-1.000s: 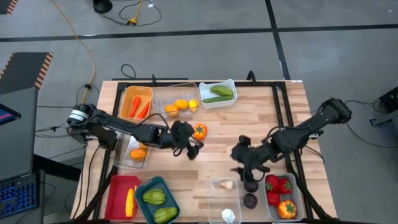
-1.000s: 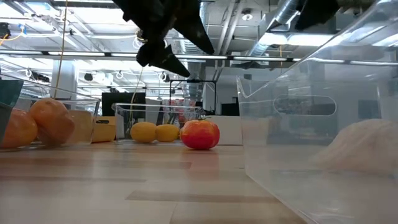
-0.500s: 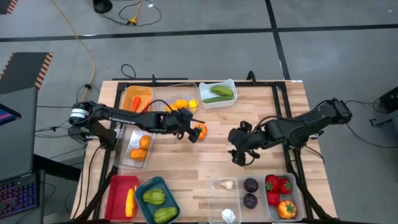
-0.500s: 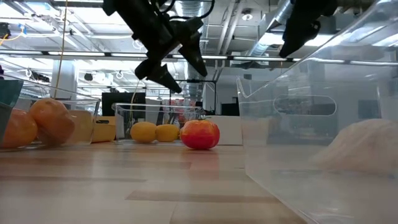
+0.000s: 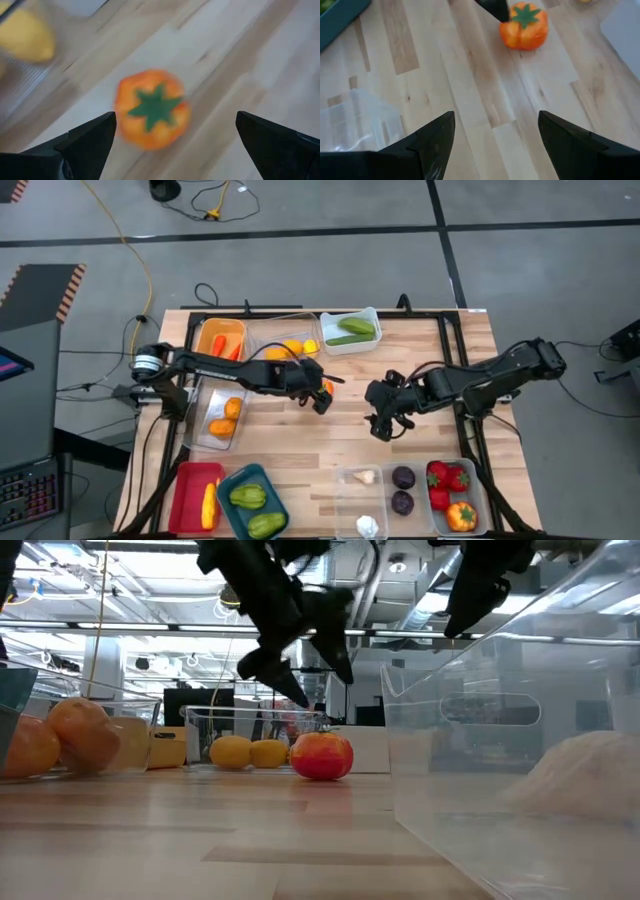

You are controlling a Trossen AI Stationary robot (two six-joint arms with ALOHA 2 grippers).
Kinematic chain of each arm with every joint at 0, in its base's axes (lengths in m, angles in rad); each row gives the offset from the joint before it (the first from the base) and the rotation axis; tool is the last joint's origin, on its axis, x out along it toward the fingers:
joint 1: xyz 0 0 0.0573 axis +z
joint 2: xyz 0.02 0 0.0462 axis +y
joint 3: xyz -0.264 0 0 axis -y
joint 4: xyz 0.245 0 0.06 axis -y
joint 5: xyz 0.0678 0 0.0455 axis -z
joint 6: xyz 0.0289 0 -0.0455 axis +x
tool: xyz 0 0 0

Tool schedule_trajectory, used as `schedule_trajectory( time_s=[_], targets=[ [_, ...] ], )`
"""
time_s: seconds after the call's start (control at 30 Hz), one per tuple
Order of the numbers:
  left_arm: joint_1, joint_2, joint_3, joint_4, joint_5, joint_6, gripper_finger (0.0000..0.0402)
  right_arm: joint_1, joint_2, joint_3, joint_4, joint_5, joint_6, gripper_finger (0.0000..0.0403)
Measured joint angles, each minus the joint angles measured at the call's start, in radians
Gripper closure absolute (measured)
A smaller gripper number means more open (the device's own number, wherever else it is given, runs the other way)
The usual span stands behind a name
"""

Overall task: Sort produce into baskets
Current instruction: Put the orange tomato into the gray bin

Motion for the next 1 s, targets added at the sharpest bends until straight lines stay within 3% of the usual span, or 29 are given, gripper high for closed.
schedule_trajectory(
  time_s=[0.33,1.0],
  targets=[
    [0.021,0.145,0.103,-0.074,-0.001,-0.015,0.0003,0.001,0.0,0.0,-0.008,-0.003,0.0,0.0089],
    [0.032,0.232,0.105,-0.066,0.001,0.03,0.0003,0.001,0.0,0.0,-0.02,-0.004,0.0,0.0089]
  ],
)
